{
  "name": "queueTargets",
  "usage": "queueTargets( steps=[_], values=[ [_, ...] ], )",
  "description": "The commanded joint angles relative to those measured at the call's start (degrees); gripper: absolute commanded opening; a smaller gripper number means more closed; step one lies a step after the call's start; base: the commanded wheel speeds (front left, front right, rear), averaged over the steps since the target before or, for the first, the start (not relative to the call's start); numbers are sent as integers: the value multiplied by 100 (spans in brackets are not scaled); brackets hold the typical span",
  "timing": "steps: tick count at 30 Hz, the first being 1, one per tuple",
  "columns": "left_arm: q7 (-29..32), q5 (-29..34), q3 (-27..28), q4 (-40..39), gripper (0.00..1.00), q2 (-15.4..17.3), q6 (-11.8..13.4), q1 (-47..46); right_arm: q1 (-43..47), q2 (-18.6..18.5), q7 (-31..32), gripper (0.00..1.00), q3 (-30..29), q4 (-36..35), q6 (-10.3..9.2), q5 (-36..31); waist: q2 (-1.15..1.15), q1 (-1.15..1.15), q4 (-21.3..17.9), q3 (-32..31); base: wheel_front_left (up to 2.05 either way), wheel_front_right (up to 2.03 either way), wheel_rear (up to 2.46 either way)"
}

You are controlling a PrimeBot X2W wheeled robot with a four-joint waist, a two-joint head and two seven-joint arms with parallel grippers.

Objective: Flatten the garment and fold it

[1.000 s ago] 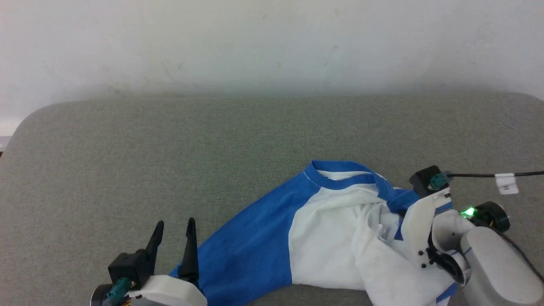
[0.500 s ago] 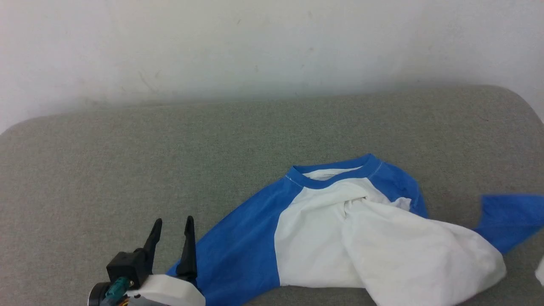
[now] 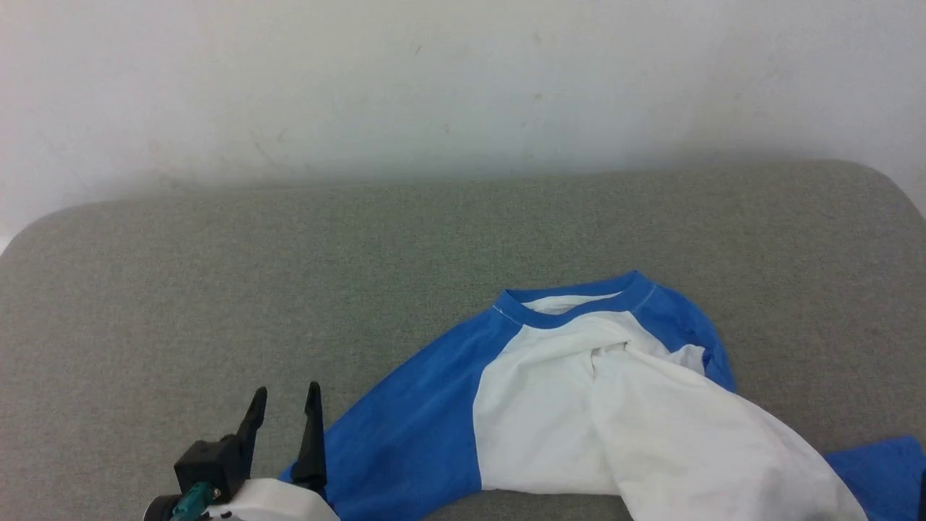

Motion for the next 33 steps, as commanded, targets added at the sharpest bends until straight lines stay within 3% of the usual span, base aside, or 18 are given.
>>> queueTargets(
  steps=[1, 9, 16, 23, 28, 33],
  values=[
    [-27, 28, 25, 18, 100, 40, 16, 56, -82, 16, -115, 100, 53, -64, -4, -51, -1, 1, -10, -38, 0, 0, 0],
    [84, 28, 28, -58, 100, 160, 63, 123, -113, 51, -798, 100, 1340, -912, -4, -348, -1, 1, 10, -268, 0, 0, 0],
    [180, 20, 32, -174, 100, 222, 134, 165, 151, 55, -698, 100, 2472, -1611, -4, -417, -1, 1, 28, -308, 0, 0, 0],
    [388, 58, -66, -225, 100, 310, 84, -133, 341, 56, -547, 100, 3037, -2038, -4, -392, -1, 1, -58, -193, 0, 0, 0],
    [783, 38, -323, 3, 100, 319, -179, -664, 259, 56, -507, 100, 3189, -2169, -4, -344, -1, 1, -189, 0, 0, 0, 0],
    [1742, -39, -738, 619, 100, 337, -624, -1388, 101, 56, -494, 100, 3290, -2174, -4, -318, -1, 1, -356, 295, 0, 0, 0]
  ],
)
